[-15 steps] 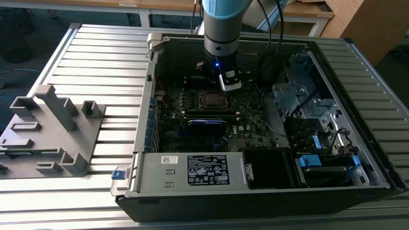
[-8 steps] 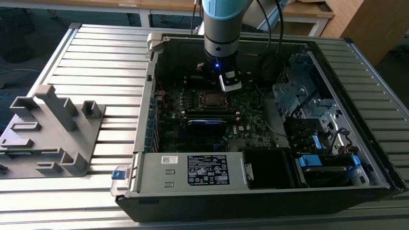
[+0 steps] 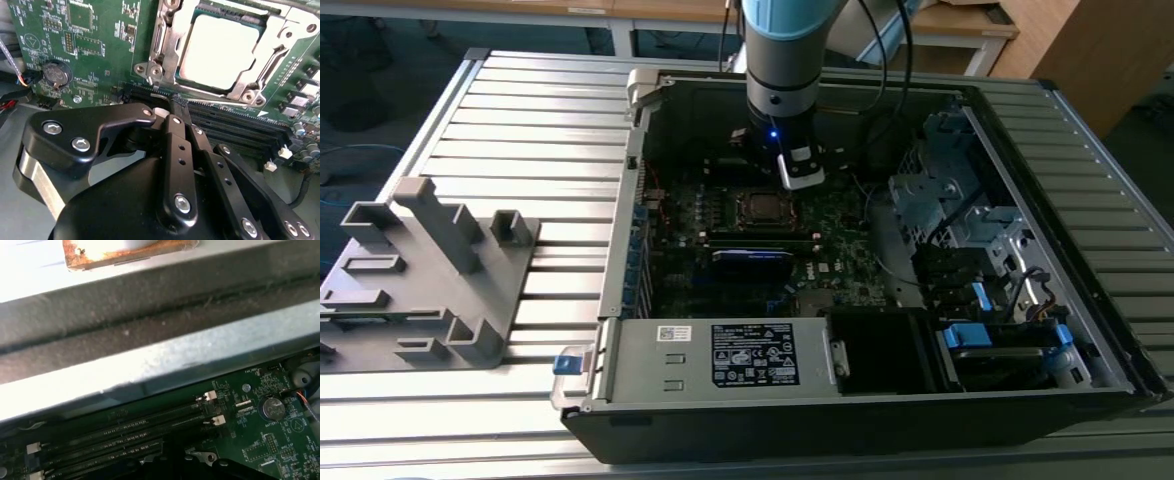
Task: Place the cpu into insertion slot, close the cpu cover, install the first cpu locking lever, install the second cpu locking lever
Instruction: 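Install the first cpu locking lever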
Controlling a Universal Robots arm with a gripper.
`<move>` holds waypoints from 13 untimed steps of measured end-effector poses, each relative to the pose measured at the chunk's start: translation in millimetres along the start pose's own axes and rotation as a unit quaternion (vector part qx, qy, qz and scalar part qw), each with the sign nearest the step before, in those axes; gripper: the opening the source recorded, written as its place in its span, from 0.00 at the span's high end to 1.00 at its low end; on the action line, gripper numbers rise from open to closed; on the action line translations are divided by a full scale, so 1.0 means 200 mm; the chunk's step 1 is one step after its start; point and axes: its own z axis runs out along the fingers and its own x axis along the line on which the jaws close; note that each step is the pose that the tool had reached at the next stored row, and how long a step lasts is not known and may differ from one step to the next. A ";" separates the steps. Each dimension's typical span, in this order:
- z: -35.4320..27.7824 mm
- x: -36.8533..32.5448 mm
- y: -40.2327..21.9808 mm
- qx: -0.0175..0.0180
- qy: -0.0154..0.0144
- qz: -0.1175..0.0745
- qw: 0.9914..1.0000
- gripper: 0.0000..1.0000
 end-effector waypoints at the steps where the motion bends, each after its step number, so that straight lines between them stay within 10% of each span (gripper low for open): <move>1: 0.000 0.001 0.000 -0.003 0.001 0.001 1.000 0.89; 13: -0.001 0.007 -0.013 -0.008 -0.004 0.001 1.000 0.89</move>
